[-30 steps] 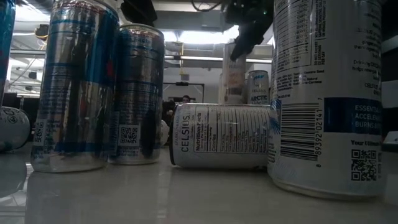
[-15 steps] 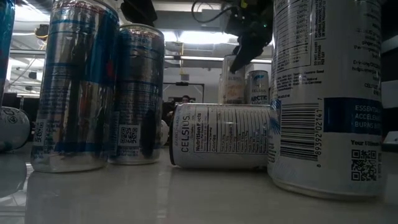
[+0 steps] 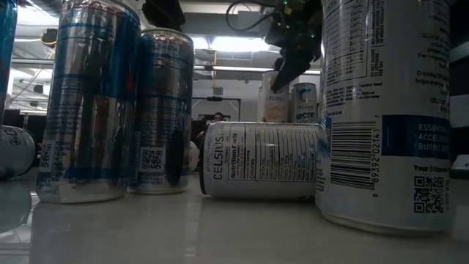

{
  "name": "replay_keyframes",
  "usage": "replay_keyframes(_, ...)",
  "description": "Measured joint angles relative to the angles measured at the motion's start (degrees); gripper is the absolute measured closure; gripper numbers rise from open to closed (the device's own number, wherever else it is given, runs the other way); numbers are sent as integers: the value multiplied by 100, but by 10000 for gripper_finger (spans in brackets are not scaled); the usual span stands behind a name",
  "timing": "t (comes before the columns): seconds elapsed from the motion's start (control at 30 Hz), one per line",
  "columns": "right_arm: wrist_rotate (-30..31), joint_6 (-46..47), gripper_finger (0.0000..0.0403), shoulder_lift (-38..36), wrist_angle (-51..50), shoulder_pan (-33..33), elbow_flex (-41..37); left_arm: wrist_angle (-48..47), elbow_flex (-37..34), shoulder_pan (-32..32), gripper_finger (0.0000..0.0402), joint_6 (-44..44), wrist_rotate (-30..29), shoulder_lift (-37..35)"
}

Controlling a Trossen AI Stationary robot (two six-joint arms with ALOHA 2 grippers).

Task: Place canned beverage on shelf
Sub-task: Put the white soda can aligned with the other white soda can on the shelf

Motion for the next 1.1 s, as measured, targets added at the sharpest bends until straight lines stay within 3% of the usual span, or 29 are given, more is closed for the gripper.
replay_keyframes(1.1,188,132,152,0,-24,2,9,2,0,0,53,-3,0,0)
